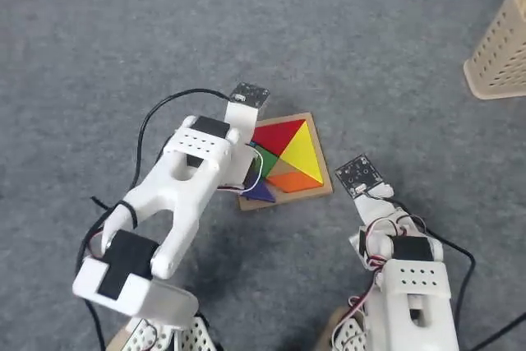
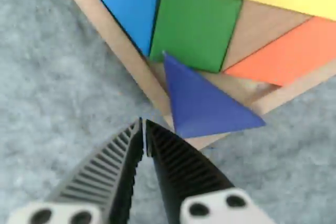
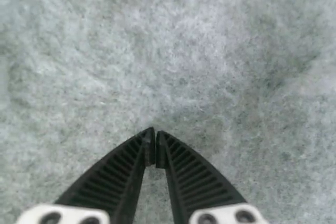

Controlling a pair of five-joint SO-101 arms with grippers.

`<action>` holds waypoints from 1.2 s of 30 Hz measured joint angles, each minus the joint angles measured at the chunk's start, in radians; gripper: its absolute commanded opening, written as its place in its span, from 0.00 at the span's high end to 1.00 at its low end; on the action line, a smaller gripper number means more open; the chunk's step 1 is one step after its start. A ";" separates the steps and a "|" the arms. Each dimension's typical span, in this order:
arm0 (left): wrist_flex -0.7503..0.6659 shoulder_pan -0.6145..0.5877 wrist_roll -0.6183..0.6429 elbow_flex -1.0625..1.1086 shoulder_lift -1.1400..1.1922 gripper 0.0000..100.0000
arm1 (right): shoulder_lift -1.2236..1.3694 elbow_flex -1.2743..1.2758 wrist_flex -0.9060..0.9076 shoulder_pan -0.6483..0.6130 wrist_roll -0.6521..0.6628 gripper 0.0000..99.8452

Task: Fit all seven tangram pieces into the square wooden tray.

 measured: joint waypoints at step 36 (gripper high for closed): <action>0.146 0.273 -0.052 -0.092 -0.046 0.99 | 0.000 0.000 0.000 0.000 0.000 0.99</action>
